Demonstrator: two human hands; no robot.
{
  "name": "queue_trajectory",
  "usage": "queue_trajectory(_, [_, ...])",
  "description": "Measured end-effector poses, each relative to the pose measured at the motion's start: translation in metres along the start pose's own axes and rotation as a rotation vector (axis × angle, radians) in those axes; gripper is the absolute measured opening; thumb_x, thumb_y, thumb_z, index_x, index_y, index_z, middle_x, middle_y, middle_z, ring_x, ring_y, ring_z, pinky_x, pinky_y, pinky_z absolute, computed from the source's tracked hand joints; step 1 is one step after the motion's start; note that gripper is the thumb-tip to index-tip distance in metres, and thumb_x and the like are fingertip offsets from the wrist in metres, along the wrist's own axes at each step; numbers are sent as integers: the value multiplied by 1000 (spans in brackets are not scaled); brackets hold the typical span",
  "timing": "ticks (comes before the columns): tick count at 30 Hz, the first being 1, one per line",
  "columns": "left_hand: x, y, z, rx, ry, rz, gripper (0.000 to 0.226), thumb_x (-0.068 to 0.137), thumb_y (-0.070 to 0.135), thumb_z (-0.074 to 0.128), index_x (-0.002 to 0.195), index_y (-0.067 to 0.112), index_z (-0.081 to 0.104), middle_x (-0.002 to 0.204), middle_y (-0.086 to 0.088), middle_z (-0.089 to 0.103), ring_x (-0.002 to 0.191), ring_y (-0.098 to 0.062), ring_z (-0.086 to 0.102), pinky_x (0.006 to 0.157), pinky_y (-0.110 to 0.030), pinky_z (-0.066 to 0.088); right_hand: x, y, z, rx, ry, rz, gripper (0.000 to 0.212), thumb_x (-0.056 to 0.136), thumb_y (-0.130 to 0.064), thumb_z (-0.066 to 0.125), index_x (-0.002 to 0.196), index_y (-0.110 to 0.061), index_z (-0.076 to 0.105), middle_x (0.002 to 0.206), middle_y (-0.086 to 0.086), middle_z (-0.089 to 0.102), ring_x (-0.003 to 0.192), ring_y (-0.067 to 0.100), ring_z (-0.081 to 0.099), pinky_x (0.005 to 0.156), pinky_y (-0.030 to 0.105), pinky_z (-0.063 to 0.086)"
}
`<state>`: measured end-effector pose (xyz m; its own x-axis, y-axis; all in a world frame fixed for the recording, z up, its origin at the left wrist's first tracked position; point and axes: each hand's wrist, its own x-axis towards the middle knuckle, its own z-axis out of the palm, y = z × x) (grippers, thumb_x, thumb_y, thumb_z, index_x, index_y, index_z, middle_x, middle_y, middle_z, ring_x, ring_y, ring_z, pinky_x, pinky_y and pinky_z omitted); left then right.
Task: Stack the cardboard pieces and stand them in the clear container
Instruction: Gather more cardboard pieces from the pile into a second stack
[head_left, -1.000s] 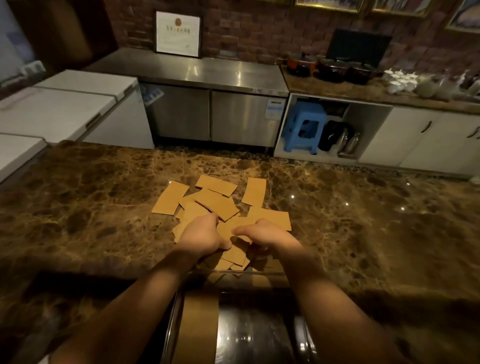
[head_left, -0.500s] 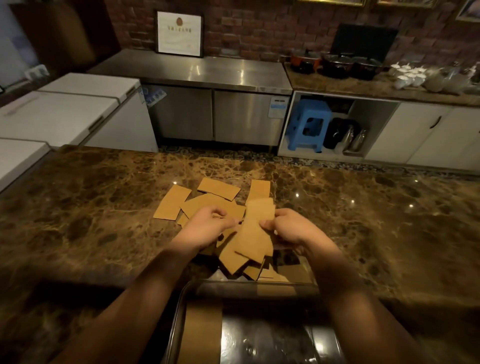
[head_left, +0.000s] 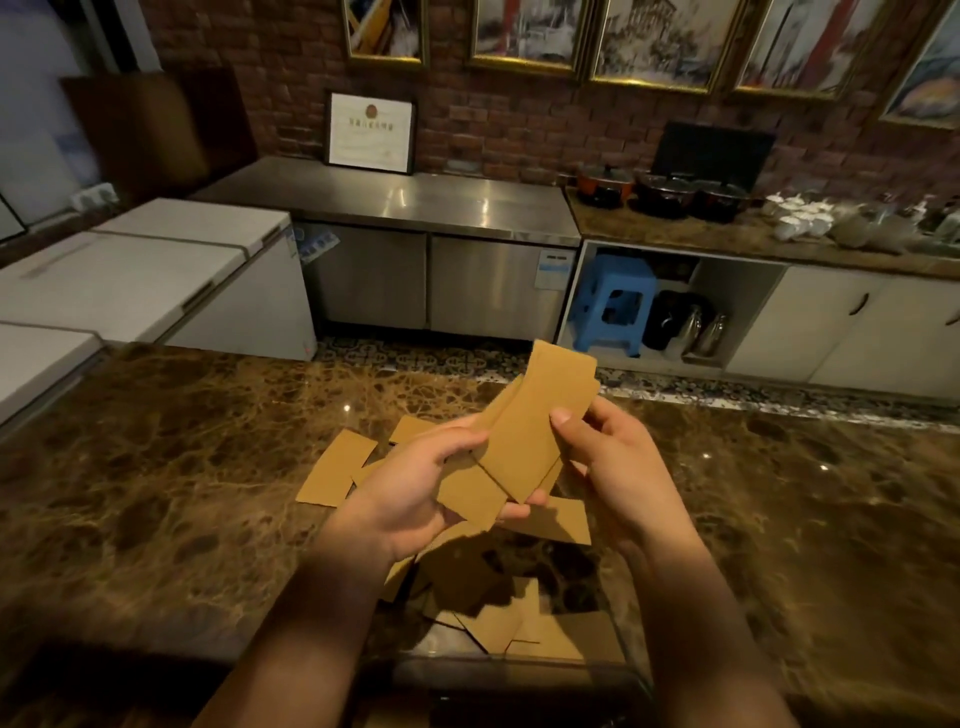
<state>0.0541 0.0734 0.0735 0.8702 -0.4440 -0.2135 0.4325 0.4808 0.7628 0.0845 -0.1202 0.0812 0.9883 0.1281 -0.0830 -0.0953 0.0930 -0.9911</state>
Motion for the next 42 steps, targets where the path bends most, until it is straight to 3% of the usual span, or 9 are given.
queue_trajectory(5, [6,-5,-10,-161,78,133,38,95,23,50,129,16,65,122,-24,70,104,-47,69,75,-50,62,7,9,-9,282,127,67,20,101,-16,53,115,-15,67,95,3,80,93,20,75,79,35,59])
queue_trajectory(9, [17,-19,-12,-141,223,219,36,104,22,40,133,17,60,118,-15,73,95,-29,74,63,-37,60,6,27,-5,254,112,14,21,99,-15,56,119,-20,63,100,5,79,90,21,76,63,27,59])
queue_trajectory(14, [29,-39,-15,-119,298,267,36,104,20,40,134,18,60,125,-12,71,105,-25,71,74,-37,60,7,48,0,186,105,-25,24,98,-12,59,121,-16,62,95,-1,80,77,11,74,60,21,55])
queue_trajectory(23, [30,-50,-33,240,336,245,28,88,-2,63,100,23,65,90,-7,76,73,-26,72,50,-37,56,10,63,0,254,91,-43,28,89,-26,63,117,-23,66,107,-3,77,95,13,73,70,25,58])
queue_trajectory(32, [29,-50,-39,50,358,97,40,76,44,76,107,19,75,104,-18,75,84,-33,75,59,-38,60,3,62,4,95,177,-306,21,101,-16,54,109,-34,62,101,-14,76,93,9,72,72,20,57])
queue_trajectory(34, [33,-50,-39,-57,513,96,55,76,53,71,116,15,64,112,-22,71,97,-36,73,72,-47,62,-2,58,3,-66,164,-545,34,98,-14,57,106,-47,61,102,-16,73,96,6,69,79,22,57])
queue_trajectory(37, [28,-38,-38,-170,432,35,76,81,67,59,119,1,65,115,-24,70,106,-37,68,97,-53,52,-6,62,6,-588,-50,-823,51,85,2,56,116,-38,58,115,-9,66,107,15,62,88,41,56])
queue_trajectory(40, [22,-22,-34,-273,311,34,51,88,43,58,100,-2,78,107,-22,74,91,-31,74,77,-42,61,-7,60,16,-851,-250,-897,36,86,-9,57,116,-29,58,126,-10,67,113,16,57,91,46,52])
queue_trajectory(42, [22,-17,-35,-232,319,74,42,91,29,51,106,0,77,115,-18,73,99,-27,74,83,-41,60,-9,60,18,-837,-278,-920,33,87,-10,58,114,-28,59,129,-15,65,115,12,56,91,44,51])
